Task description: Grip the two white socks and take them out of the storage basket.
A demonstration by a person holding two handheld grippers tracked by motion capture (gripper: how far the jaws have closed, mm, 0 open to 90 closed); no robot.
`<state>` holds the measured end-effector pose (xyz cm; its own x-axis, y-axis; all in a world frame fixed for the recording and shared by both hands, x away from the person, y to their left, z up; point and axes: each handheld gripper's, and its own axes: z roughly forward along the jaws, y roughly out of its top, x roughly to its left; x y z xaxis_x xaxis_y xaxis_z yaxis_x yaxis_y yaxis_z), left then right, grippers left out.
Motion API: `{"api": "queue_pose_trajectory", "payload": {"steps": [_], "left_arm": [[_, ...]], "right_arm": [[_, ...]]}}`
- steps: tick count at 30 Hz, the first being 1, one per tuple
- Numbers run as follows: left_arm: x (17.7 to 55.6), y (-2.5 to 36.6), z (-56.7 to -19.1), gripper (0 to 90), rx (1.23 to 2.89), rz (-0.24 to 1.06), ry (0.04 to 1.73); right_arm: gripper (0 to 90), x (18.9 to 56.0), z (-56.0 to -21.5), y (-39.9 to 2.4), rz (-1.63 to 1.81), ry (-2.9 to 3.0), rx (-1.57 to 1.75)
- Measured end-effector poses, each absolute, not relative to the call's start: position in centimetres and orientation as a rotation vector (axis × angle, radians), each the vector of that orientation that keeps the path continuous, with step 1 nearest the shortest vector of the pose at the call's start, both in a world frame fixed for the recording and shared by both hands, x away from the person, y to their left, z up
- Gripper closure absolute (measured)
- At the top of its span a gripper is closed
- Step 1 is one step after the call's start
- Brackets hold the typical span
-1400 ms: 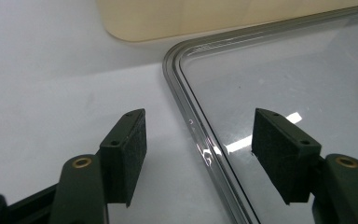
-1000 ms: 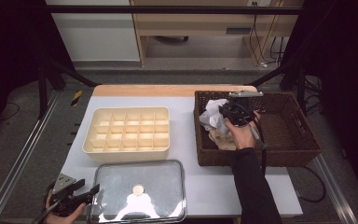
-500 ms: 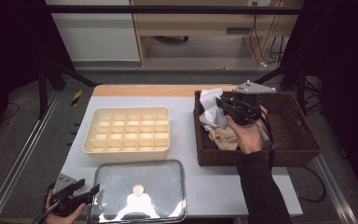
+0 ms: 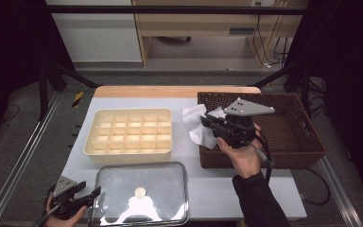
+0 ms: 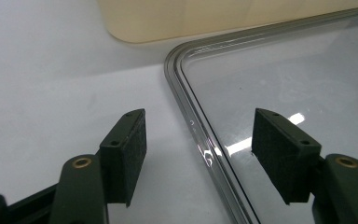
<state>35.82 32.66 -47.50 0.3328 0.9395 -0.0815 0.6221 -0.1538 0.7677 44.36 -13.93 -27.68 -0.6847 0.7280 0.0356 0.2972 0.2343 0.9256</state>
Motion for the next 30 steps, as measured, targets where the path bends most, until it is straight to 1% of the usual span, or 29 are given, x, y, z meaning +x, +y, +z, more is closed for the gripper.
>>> {"api": "queue_pose_trajectory", "payload": {"steps": [13, 16, 18, 30], "left_arm": [[35.8, 32.7, -47.5, 35.1, 1.863, 0.56, 1.381], [35.9, 32.7, -47.5, 35.2, 1.864, 0.559, 1.382], [35.9, 32.7, -47.4, 35.1, 1.863, 0.561, 1.381], [35.9, 32.7, -47.4, 35.0, 1.866, 0.562, 1.38]], "right_arm": [[84.6, 41.0, -30.9, -10.5, 1.507, 2.267, 0.828], [84.6, 40.4, -32.0, -9.8, 1.498, 2.312, 0.817], [84.5, 40.1, -33.4, -9.0, 1.486, 2.36, 0.817], [84.3, 39.9, -39.6, -6.7, 1.429, 2.524, 0.874]]}}
